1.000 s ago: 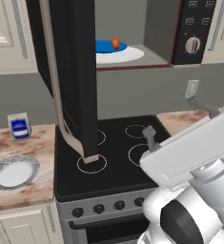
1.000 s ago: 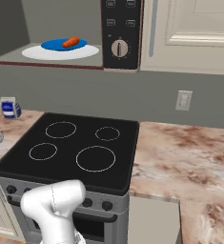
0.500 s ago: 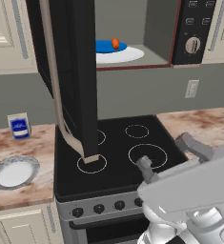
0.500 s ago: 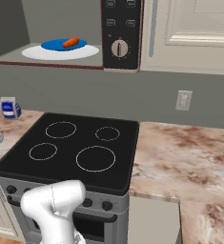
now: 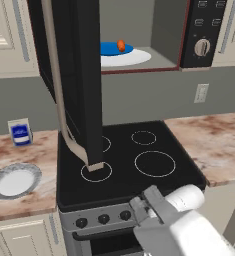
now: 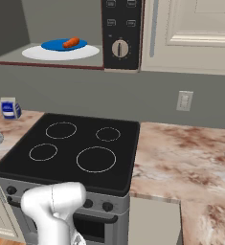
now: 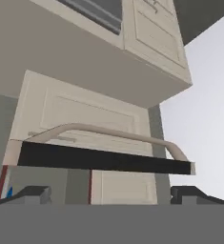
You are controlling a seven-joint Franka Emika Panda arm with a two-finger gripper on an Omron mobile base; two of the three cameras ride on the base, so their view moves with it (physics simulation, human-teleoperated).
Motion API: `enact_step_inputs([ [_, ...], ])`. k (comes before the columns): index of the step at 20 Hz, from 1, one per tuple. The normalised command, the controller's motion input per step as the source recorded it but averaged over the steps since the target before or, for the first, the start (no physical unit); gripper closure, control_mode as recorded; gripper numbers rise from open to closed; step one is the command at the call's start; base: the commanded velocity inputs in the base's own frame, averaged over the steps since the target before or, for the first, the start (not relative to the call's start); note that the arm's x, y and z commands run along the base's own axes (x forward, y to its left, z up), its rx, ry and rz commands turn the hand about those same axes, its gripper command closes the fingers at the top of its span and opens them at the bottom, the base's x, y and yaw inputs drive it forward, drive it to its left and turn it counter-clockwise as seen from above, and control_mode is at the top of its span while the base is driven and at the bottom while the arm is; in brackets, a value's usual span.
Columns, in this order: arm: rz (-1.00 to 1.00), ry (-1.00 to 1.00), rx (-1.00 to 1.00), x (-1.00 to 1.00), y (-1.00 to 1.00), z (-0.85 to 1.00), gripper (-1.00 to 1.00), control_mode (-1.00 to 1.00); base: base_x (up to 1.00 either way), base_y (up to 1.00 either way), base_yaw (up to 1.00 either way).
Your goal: Pick the carrot from the counter and place it in the microwave. Then turn on the microwave.
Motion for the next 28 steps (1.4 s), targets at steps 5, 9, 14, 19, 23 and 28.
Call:
enact_step_inputs([
  [5,-0.37,0.00,-0.03,0.11,0.32,-0.43,-1.00,-1.00,0.00,0.00,0.00],
  [9,-0.30,0.00,-0.01,0.44,0.54,-0.16,-1.00,-1.00,0.00,0.00,0.00],
  [14,-0.21,0.00,0.00,0.50,0.69,0.03,-1.00,-1.00,0.00,0.00,0.00],
  [19,-0.18,0.00,0.00,0.47,0.56,0.06,-1.00,-1.00,0.00,0.00,0.00],
  [23,-0.18,0.01,0.00,0.58,0.31,0.00,-1.00,-1.00,0.00,0.00,0.00],
  [28,-0.18,0.05,0.00,0.75,0.13,0.03,-1.00,-1.00,0.00,0.00,0.00],
])
